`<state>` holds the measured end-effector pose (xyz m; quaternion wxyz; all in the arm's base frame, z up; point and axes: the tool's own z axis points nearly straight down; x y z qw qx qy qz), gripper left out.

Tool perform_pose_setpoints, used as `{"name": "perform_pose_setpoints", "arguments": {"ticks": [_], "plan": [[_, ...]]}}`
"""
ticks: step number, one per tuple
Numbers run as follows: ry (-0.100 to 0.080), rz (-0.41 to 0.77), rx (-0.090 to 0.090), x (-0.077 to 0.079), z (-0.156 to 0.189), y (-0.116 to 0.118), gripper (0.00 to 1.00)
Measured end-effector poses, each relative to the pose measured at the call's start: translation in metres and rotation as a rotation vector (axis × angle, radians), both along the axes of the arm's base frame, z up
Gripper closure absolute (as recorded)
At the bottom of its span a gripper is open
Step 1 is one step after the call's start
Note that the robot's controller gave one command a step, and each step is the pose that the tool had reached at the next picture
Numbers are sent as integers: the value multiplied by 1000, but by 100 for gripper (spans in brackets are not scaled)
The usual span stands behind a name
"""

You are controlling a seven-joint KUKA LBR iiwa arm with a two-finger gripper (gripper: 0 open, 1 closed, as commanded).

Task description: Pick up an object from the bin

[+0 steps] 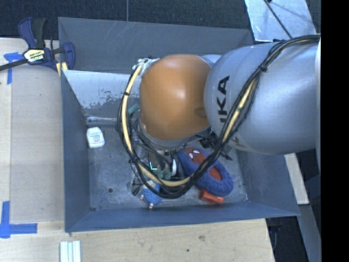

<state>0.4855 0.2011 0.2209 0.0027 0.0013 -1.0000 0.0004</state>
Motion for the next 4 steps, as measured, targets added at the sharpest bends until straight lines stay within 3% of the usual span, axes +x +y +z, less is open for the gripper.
{"name": "perform_pose_setpoints", "arguments": {"ticks": [1, 2, 3, 4], "plan": [[0, 70, -1, 10, -135, -70, 0], [-7, 76, 13, 39, -149, -146, 0], [24, 83, 12, 32, -150, -142, 100], [-17, 20, 12, 14, -143, -149, 100]]}}
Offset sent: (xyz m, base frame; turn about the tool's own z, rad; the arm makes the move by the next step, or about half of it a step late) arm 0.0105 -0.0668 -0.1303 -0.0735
